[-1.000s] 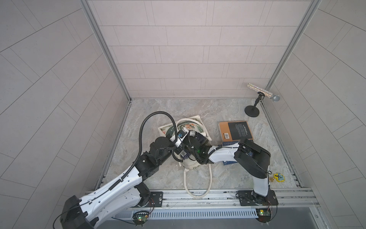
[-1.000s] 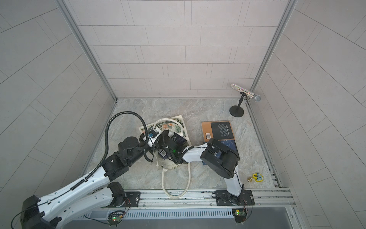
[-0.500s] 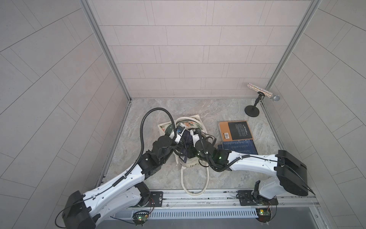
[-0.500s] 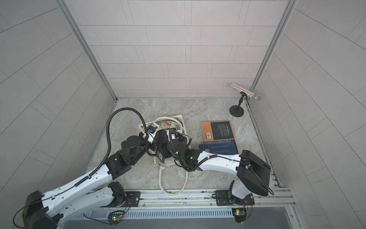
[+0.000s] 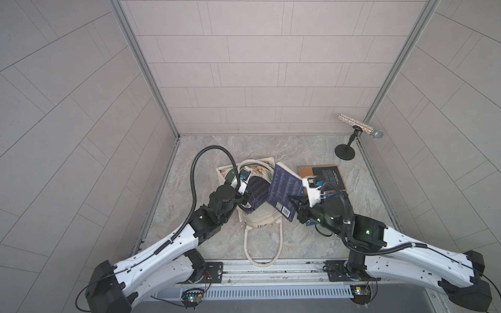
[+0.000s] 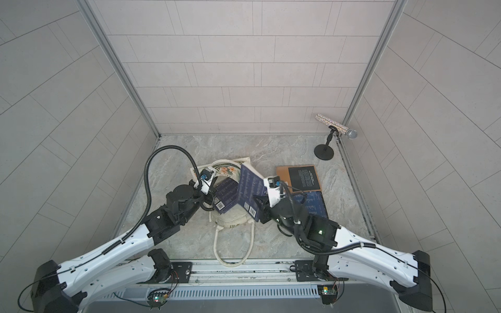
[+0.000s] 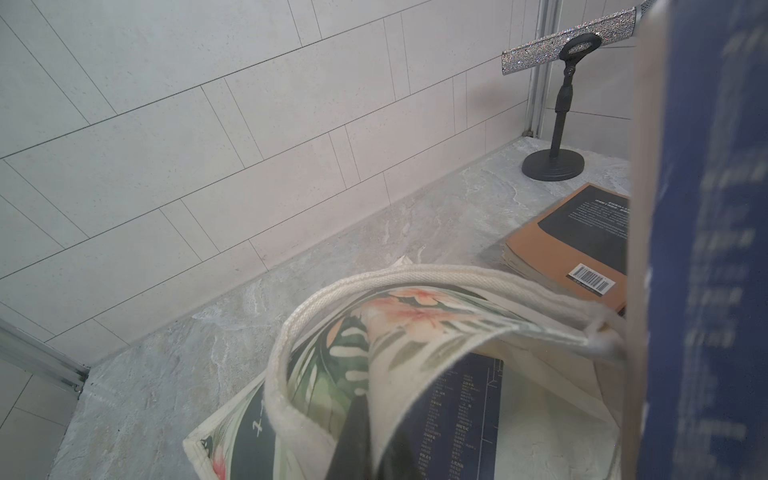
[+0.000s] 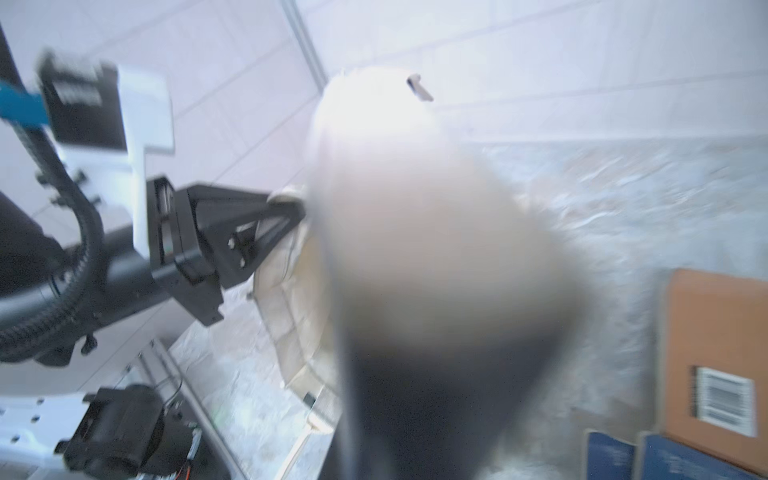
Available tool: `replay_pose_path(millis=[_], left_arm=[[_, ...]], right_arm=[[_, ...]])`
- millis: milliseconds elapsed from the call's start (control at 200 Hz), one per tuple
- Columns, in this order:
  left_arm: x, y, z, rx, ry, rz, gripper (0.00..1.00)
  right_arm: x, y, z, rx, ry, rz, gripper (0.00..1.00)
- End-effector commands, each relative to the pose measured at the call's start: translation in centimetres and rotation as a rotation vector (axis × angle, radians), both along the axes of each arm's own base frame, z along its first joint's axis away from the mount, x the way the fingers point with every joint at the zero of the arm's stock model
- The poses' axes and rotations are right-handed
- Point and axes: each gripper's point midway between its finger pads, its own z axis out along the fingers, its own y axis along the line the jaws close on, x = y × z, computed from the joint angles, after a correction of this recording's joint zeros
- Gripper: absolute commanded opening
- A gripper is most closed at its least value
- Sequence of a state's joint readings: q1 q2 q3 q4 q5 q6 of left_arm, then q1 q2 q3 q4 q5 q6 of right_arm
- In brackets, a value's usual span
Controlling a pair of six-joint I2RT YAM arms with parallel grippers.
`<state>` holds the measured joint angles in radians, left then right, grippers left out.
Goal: Take out the books from the canvas bag
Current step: Pick up the book from the canvas bag, then place the book on the book.
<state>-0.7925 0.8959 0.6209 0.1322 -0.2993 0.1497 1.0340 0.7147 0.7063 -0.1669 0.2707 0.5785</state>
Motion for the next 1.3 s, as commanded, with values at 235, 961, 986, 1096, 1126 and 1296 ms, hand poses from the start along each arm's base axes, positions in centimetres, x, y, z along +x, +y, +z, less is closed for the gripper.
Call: replay_pose_path(millis=[235, 961, 986, 1096, 1126, 1296], left_arm=[[0.2, 0.0, 2.4, -0.053, -0.044, 0.005, 0.0], [-0.2, -0.3, 2.7, -0.059, -0.053, -0.029, 0.0], [-0.2, -0.3, 2.6, -0.058, -0.052, -0.028, 0.0], [-0.2, -0.5, 2.5, -0.057, -0.05, -0.037, 0.0], [-0.2, -0.6, 2.5, -0.057, -0.048, -0.041, 0.0], [-0.3, -0.5, 2.5, -0.054, -0.051, -0.043, 0.0]], right_arm=[[6.1, -11.2, -2.6, 0.233, 0.1, -0.477, 0.0], [14.9, -18.9, -13.5, 0.643, 0.299, -0.865, 0.0], [15.1, -19.2, -14.1, 0.664, 0.308, -0.873, 0.0], [16.4, -19.5, -15.7, 0.669, 0.362, -0.854, 0.0], [16.7, -19.4, -16.1, 0.669, 0.385, -0.847, 0.0], [17.5, -18.6, -18.4, 0.646, 0.465, -0.821, 0.0]])
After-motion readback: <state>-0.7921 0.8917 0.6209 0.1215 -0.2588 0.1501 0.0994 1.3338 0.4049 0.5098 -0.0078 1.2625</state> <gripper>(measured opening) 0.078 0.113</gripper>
